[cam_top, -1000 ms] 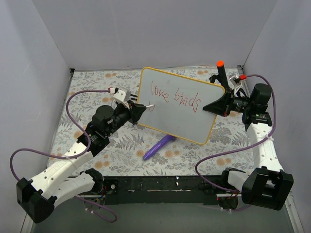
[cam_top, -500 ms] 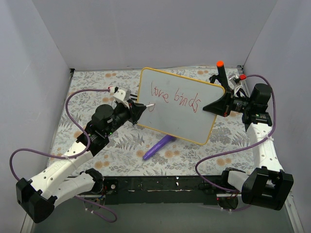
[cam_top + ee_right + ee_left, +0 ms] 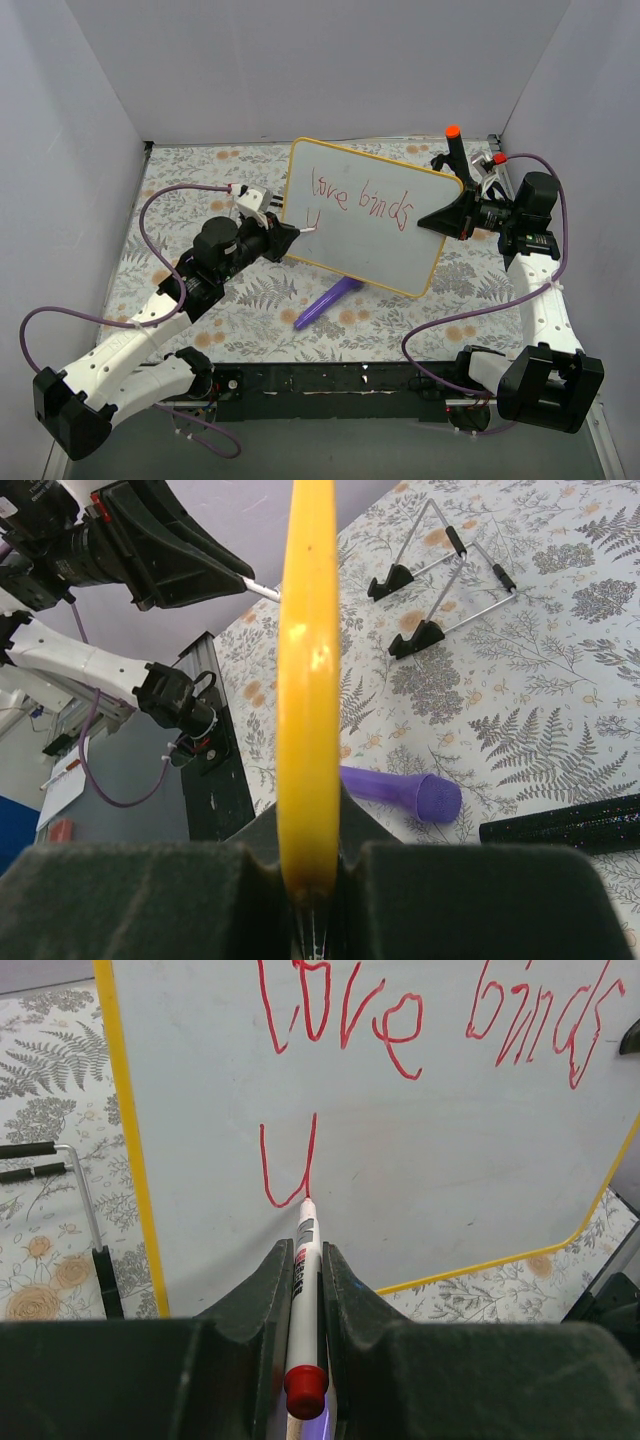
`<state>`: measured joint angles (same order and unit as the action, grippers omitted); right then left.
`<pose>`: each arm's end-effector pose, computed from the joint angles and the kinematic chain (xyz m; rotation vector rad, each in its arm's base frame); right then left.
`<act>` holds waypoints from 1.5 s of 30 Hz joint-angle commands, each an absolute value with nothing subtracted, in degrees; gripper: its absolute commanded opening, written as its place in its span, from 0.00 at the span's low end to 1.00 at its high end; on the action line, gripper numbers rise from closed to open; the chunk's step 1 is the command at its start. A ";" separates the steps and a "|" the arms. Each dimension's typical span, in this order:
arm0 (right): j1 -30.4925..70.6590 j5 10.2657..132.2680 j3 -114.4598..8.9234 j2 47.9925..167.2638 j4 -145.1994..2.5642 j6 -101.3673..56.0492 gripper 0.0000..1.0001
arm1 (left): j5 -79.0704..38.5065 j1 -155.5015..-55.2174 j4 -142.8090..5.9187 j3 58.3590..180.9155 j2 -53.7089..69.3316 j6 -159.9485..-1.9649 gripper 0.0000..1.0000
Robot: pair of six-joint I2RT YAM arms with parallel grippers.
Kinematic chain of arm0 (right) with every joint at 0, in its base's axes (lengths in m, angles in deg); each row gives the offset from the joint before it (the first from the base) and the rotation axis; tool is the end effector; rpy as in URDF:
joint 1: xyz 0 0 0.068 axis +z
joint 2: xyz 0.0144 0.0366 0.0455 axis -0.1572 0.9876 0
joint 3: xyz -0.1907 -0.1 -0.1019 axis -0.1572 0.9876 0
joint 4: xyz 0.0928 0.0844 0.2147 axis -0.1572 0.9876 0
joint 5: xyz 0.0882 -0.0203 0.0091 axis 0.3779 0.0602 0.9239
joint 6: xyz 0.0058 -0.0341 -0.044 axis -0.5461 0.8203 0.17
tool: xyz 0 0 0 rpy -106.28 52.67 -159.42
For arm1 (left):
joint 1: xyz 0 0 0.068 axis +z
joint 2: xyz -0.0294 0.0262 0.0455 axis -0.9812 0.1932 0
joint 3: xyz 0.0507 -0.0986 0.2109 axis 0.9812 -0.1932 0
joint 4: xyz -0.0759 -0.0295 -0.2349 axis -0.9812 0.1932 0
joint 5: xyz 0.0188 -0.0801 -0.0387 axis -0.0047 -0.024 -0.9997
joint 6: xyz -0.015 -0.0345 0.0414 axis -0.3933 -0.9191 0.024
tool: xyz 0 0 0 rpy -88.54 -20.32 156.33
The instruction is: Write a sentence on the whiteboard
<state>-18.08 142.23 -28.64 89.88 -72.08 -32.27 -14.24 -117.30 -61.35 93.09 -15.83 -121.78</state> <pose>0.2393 0.0002 0.3122 -0.6363 1.6604 1.2859 0.1758 -0.1415 0.3059 -0.2033 1.9117 -1.1519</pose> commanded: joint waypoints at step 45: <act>-18.18 147.74 -29.16 87.28 -76.84 -35.09 0.01 | -14.30 -117.44 -62.13 95.55 -16.18 -124.04 0.00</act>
